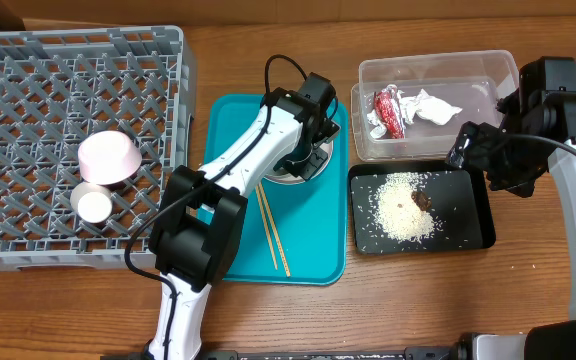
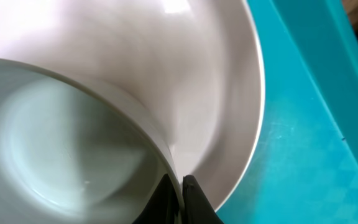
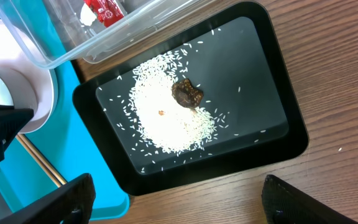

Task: Sort waste into correct bins and load items into the dishwasher
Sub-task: 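Move the left gripper to the grey bowl and grasp its rim, then lift the grey bowl off the white plate toward the rack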

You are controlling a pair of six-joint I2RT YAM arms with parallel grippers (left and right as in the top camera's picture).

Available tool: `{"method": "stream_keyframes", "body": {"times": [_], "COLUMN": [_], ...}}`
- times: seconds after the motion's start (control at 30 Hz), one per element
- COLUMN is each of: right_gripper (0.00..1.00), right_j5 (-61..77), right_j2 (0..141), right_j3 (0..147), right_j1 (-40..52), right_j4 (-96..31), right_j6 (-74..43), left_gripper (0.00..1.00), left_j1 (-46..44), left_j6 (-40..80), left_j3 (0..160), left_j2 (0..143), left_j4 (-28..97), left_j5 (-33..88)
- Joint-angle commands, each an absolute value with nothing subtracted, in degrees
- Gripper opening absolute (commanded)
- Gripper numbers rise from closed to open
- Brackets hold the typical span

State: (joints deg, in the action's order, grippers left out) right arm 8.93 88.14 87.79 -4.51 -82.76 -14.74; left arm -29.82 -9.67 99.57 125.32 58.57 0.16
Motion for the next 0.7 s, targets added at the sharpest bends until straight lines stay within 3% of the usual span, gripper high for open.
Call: {"method": "stream_keyframes", "body": {"times": [0.0, 0.4, 0.67], "right_gripper": [0.87, 0.87, 0.88], "right_j5": [8.58, 8.56, 8.56], "right_j2": [87.55, 87.55, 87.55], "right_j3": [88.18, 88.18, 88.18], "right_j1": [-4.62, -4.62, -4.62], "right_j4": [-82.89, -83.15, -83.09], "right_j6": [-14.52, -14.5, -14.52], "left_gripper": [0.04, 0.04, 0.04], "left_j1": [-29.76, -24.36, -8.95], "left_j6": [-8.34, -2.11, -8.4], "left_j3": [100.09, 115.46, 118.24], "left_j2": [125.86, 120.05, 112.31], "left_j4": [59.07, 68.23, 69.56], "left_j5": [-1.04, 3.27, 17.39]}}
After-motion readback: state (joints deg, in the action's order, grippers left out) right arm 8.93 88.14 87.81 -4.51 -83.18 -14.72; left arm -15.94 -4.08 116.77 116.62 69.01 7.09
